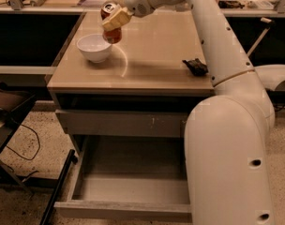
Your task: Pick coke can from middle drawer and place on counter
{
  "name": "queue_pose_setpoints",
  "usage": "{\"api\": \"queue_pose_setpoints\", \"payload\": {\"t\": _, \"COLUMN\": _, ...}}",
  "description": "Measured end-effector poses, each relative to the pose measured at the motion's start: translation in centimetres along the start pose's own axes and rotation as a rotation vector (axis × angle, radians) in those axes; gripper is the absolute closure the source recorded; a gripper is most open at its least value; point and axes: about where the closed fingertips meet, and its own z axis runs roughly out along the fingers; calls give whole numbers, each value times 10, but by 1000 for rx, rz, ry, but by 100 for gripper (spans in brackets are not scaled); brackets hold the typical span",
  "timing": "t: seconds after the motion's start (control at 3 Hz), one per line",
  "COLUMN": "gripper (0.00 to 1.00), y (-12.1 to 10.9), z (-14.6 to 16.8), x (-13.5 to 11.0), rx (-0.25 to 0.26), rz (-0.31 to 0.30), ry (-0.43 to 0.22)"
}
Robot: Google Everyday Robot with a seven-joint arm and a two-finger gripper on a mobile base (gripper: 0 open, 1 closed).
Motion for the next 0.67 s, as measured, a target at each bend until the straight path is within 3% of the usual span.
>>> {"api": "queue_pose_setpoints", "payload": {"t": 0.33, "gripper": 100, "y": -10, "z": -13, "x": 14, "rx": 42, "rz": 59, "ry": -47}}
{"api": "queue_pose_setpoints", "payload": {"t": 0.67, "gripper": 100, "y": -30, "z": -57, "x": 30, "rx": 158, "rz": 104, "ry": -57}}
